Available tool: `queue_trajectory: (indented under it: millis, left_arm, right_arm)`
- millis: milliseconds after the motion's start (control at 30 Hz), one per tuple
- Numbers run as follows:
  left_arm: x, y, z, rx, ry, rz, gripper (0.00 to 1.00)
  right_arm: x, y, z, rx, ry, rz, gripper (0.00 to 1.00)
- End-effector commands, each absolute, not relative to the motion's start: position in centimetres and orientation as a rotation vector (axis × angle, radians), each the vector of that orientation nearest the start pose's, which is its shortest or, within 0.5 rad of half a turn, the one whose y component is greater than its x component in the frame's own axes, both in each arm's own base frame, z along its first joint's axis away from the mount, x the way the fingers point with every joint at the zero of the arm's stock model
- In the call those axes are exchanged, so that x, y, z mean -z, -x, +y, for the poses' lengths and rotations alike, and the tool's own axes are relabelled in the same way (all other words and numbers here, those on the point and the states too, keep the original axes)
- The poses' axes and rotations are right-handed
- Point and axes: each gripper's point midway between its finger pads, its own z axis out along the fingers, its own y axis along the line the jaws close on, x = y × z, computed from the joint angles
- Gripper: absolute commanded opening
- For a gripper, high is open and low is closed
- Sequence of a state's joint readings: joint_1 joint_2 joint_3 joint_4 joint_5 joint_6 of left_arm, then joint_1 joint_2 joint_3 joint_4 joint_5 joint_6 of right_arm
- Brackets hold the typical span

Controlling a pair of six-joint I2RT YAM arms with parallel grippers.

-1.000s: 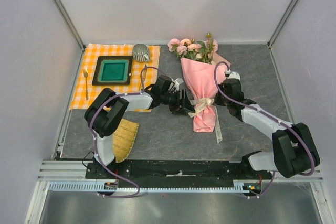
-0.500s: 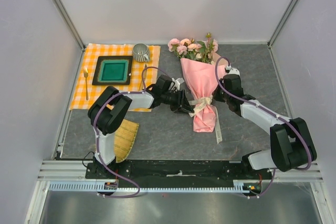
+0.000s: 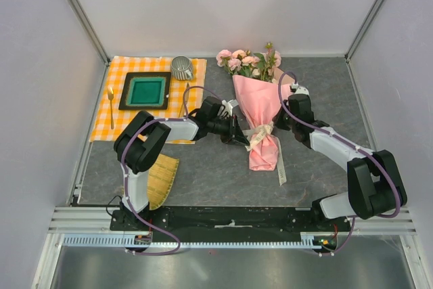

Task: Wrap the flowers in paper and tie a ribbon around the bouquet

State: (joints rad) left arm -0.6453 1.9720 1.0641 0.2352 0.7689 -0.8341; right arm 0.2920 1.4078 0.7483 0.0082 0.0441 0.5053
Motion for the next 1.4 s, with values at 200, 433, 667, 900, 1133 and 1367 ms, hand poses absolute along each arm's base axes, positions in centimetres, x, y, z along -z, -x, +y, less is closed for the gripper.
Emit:
queue_trajectory:
  millis: [200, 433, 667, 900, 1133, 1367]
  left_arm:
    - [-7.3, -29.2, -35.4, 1.187, -0.197, 2.58, 0.02]
    - [-7.2, -30.6, -32.6, 0.905, -0.055, 2.681, 0.01]
    - [-4.2, -29.3, -30.2, 0.793, 0.083, 2.885, 0.01]
    - [-3.3, -28.5, -28.6, 0.701, 0.101, 2.914, 0.01]
    - [-2.7, -28.0, -27.3, 0.683, 0.11, 2.919, 0.02]
    - [-2.7, -28.8, -26.1, 0.625, 0.191, 2.893, 0.02]
  right_arm:
    - [-11.4, -39.3, 11.4, -0.379, -0.433, 2.134, 0.0]
    - [-9.5, -39.9, 9.1, -0.275, -0.559, 2.14, 0.0]
    - [-6.8, -38.5, 6.4, -0.223, -0.698, 2.16, 0.01]
    - [-6.5, -38.0, 4.6, -0.227, -0.745, 2.126, 0.0]
    - [-9.3, -39.2, 3.3, -0.18, -0.666, 2.053, 0.0]
    - [-6.5, -38.8, 0.6, -0.127, -0.783, 2.092, 0.0]
